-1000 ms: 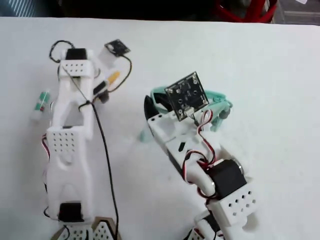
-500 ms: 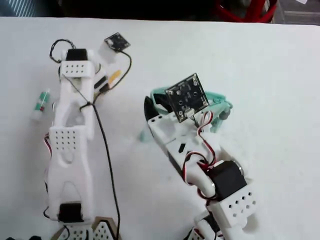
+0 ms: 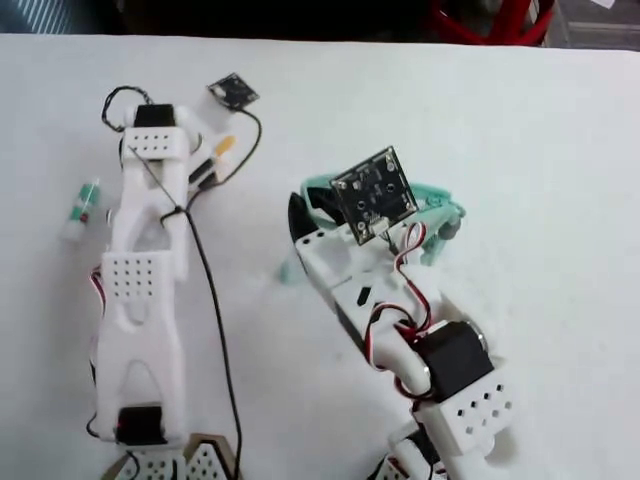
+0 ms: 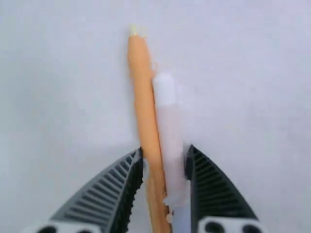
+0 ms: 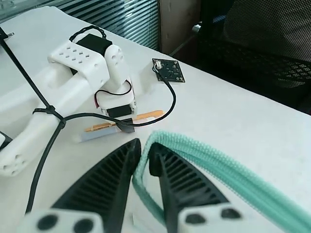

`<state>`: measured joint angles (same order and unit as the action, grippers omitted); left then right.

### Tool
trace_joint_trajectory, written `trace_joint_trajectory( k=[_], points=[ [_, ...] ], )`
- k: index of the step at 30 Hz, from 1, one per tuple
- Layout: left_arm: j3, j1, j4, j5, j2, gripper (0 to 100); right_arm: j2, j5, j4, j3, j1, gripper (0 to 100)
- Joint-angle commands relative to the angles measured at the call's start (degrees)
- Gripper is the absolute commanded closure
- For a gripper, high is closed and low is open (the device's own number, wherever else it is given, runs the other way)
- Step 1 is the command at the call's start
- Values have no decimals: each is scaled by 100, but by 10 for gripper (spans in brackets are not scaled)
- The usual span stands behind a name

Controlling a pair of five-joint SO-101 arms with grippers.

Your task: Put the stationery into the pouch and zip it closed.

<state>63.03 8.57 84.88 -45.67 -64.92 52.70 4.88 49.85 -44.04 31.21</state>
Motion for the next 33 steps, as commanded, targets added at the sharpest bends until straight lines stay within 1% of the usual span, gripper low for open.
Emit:
trace_joint_trajectory(
  k=[1,5,10,15,21,23,25,27,30,33],
  points=[
    [-26,-75,651,-571,-4,902,-127,-44,57,-571,-13,976],
    [-26,-224,1222,-1152,-4,921,-127,-44,57,-571,-13,976],
    [193,-224,1670,-1407,-13,921,-127,-44,75,-571,-13,976],
    [264,-303,1741,-1389,-4,922,-127,-44,75,-571,-13,976],
    [264,-673,1741,-1354,-66,910,-127,-44,92,-571,-13,976],
    [264,-725,1741,-1231,-57,868,-127,-44,92,-580,-13,976],
    [264,-743,1741,-932,-40,820,-127,-35,66,-651,-13,975],
    [264,-752,1741,-791,-22,805,-127,-35,57,-659,-13,975],
    [264,-769,1741,-941,-57,859,-127,-44,57,-659,-13,975],
    [273,-787,1741,-1081,-13,976,-127,-44,57,-659,-13,975]
  ],
)
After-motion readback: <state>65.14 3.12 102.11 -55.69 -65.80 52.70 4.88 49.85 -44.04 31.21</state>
